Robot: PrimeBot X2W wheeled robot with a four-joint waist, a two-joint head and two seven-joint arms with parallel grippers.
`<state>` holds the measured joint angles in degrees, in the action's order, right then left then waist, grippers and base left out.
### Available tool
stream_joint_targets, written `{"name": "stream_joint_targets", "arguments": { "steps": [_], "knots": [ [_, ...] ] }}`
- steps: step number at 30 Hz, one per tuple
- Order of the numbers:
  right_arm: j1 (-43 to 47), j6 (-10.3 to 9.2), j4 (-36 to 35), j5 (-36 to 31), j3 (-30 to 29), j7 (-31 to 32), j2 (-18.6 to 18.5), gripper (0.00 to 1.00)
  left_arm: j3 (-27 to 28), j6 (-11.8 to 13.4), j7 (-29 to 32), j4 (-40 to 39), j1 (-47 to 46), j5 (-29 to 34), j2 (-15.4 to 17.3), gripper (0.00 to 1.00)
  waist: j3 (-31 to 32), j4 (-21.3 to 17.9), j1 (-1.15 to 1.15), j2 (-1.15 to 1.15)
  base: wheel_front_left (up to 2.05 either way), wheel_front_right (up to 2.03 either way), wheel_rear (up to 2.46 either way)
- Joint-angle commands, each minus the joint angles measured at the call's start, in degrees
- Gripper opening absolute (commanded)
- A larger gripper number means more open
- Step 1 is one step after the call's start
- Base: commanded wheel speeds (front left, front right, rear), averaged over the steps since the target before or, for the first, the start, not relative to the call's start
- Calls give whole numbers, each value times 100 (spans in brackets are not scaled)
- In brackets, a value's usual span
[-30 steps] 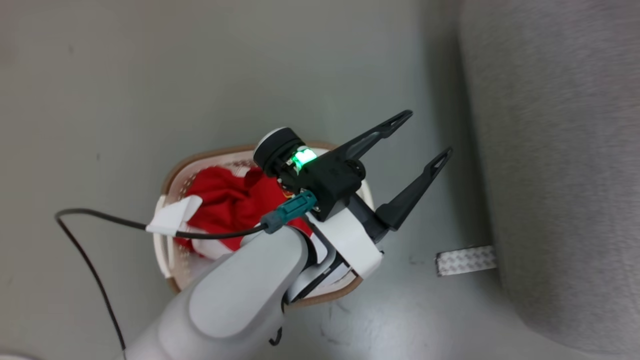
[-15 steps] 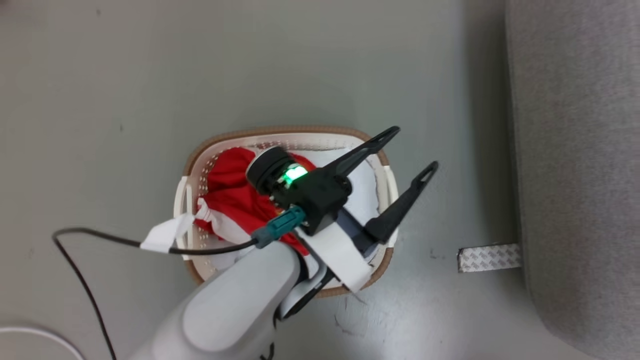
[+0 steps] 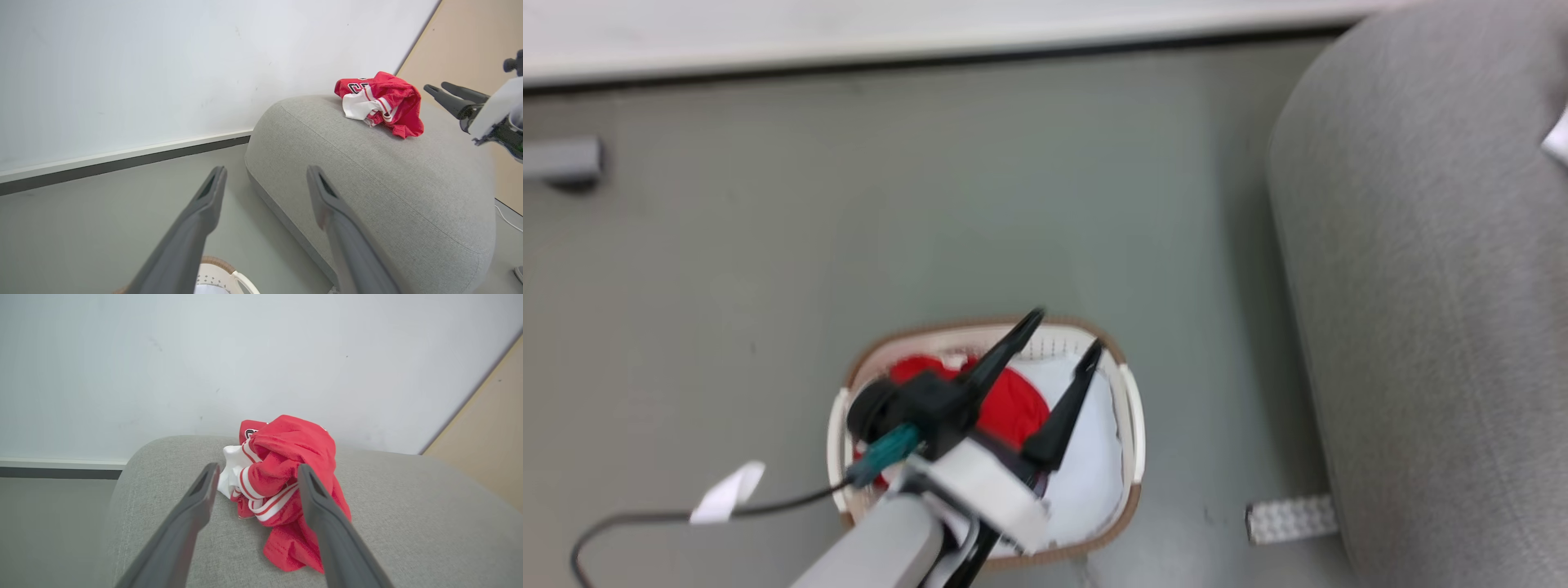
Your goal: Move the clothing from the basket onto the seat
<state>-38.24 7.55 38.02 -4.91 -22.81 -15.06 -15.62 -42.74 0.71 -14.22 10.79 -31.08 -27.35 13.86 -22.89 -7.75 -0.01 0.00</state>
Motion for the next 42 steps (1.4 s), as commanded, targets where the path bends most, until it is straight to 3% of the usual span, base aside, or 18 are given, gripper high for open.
{"name": "stream_joint_targets", "arguments": {
  "steps": [1,8,15,20,25,33,42],
  "knots": [
    [526,-12,-413,163,151,-15,102,100,113,98,-54,34,349,-148,69,100,801,70,1,0,0,0,0],
    [2180,-12,-1919,416,775,-7,780,100,773,486,-93,-57,1286,-282,233,100,1616,300,1,0,0,0,0],
    [3394,-12,-2442,575,1575,-8,1099,100,1605,584,-92,-74,2253,-34,112,100,2154,587,1,0,0,0,0],
    [3909,-12,-2670,614,1771,-7,1232,100,2257,471,-93,53,2830,248,-70,100,2336,706,1,0,0,0,0],
    [4129,-12,-2694,761,1915,-8,1266,100,2826,188,-94,46,3227,598,-329,100,2465,728,1,0,0,0,0],
    [4128,-12,-2669,926,2000,-8,1268,100,3338,-240,-94,135,3415,1066,-636,100,2526,702,1,0,0,0,0],
    [3977,-12,-2804,907,1870,-8,1267,100,3586,-487,-94,184,3315,1387,-871,100,2350,604,1,0,0,0,0]
  ]
}}
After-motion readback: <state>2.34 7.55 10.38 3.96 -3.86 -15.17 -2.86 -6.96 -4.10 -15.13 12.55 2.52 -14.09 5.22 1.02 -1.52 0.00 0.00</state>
